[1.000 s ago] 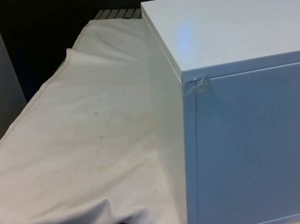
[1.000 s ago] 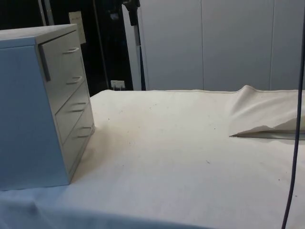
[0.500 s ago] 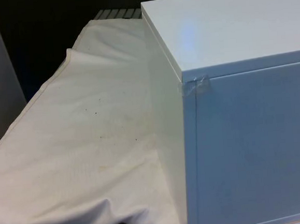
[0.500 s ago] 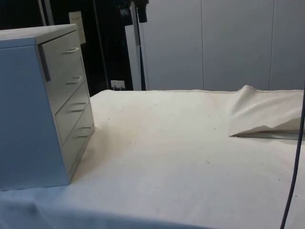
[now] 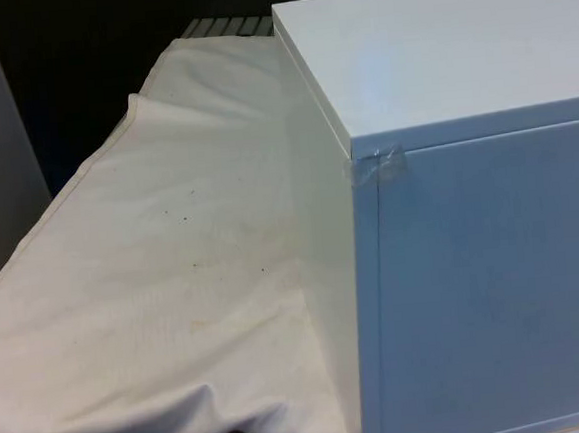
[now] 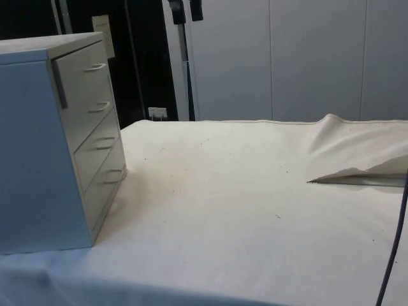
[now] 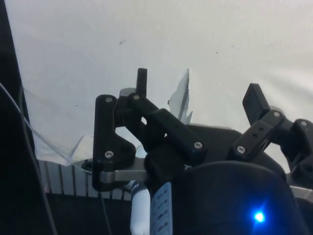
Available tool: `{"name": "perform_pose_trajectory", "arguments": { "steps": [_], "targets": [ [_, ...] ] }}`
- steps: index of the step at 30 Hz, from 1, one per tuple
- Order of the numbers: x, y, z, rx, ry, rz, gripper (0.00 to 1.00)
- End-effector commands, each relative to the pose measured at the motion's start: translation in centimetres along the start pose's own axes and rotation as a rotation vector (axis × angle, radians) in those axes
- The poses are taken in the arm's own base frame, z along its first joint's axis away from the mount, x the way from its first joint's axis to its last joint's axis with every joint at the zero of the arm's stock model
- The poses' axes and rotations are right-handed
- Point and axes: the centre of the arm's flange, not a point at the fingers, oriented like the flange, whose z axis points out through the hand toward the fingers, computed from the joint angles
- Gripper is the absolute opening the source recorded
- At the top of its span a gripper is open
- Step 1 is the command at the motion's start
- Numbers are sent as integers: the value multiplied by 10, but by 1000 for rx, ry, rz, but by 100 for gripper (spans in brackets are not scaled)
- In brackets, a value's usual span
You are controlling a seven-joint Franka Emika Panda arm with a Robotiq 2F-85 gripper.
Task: Open the drawer, then close it.
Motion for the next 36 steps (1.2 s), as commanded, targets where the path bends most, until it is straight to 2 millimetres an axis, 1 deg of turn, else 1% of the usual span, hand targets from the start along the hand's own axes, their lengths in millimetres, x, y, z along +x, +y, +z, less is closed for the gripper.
{"name": "perform_pose_trajectory", "arguments": {
  "steps": [1, 7, 13, 16, 25, 36],
  "targets": [
    [-2, -3, -2, -7, 22, -2, 100],
    [-3, -8, -3, -14, 51, -22, 100],
    [-3, -7, -2, -24, 53, -44, 100],
    [-6, -8, -2, -32, 67, -65, 100],
    [-11, -6, 0, -38, 57, -124, 100],
    [-10, -1, 4, -44, 55, -217, 100]
  ]
}}
